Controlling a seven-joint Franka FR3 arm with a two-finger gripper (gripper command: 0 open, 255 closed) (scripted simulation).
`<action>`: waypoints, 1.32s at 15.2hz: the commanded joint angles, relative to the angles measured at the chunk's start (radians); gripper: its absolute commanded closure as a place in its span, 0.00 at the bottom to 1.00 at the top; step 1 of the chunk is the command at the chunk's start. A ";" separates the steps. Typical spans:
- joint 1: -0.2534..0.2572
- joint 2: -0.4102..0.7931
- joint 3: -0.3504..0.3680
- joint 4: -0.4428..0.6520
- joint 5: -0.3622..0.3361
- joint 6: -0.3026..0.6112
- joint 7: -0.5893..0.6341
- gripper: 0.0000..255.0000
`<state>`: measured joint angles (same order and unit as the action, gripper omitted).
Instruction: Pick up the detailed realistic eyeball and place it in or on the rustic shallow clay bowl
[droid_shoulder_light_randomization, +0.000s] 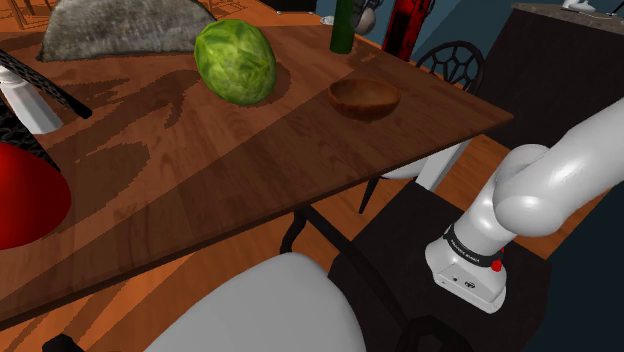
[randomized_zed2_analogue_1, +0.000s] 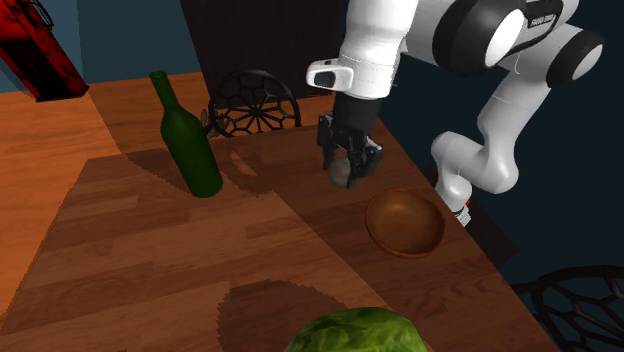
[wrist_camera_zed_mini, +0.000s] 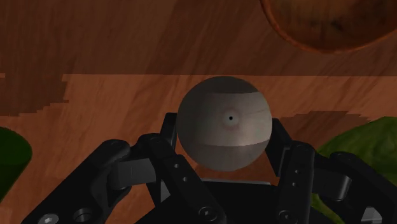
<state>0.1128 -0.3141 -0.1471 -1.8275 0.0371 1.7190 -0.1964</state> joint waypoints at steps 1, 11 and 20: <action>0.009 -0.063 0.029 -0.058 -0.007 -0.002 0.041 1.00; 0.052 -0.306 0.177 -0.267 0.015 -0.029 0.224 1.00; 0.052 -0.342 0.179 -0.416 0.018 0.084 0.220 1.00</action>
<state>0.1648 -0.6545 0.0304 -2.2289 0.0543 1.7892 0.0229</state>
